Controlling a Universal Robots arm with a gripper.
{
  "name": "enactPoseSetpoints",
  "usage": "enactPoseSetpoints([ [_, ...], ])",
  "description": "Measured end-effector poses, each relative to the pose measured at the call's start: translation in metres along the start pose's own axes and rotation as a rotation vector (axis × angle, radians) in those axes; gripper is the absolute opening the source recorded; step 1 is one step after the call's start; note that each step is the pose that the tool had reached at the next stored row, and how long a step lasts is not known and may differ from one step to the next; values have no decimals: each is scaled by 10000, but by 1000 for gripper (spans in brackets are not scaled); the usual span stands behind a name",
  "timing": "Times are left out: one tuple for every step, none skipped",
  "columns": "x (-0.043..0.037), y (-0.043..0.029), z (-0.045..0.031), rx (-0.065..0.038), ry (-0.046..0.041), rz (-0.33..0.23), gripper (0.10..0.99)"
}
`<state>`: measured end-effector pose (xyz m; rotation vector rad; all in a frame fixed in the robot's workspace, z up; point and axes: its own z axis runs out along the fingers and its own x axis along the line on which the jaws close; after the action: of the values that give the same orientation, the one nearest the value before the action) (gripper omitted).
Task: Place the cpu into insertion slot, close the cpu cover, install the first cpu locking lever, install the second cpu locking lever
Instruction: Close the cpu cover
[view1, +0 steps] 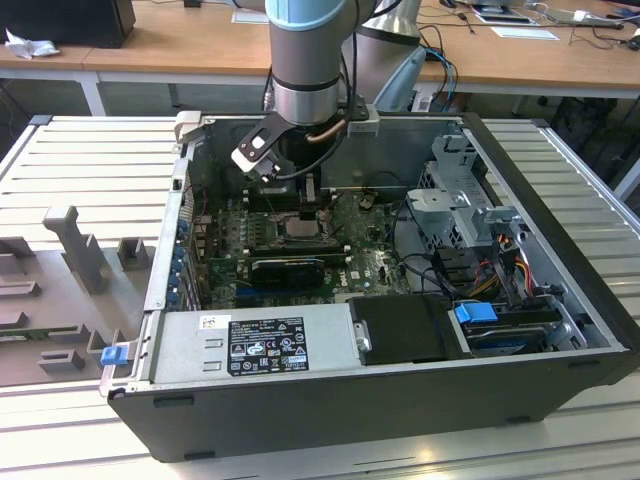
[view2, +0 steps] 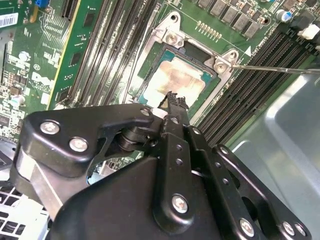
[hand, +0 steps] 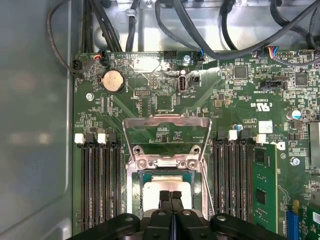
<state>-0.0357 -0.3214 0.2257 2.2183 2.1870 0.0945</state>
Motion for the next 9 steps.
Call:
enactPoseSetpoints([
  [0, 0, -11, 2, -3, 0, 106],
  [0, 2, -32, 1, -1, 0, 106],
  [1, 4, -74, 0, 0, 0, 106],
  [2, 5, -83, 0, 0, -1, 106],
  [2, 12, -83, 0, -2, -3, 106],
  [2, 31, -83, 1, -4, -1, 106],
  [2, 50, -81, 1, -3, -1, 106],
  [2, 54, -81, 0, -3, -1, 106],
  [2, 54, -81, 1, -3, -1, 106],
])
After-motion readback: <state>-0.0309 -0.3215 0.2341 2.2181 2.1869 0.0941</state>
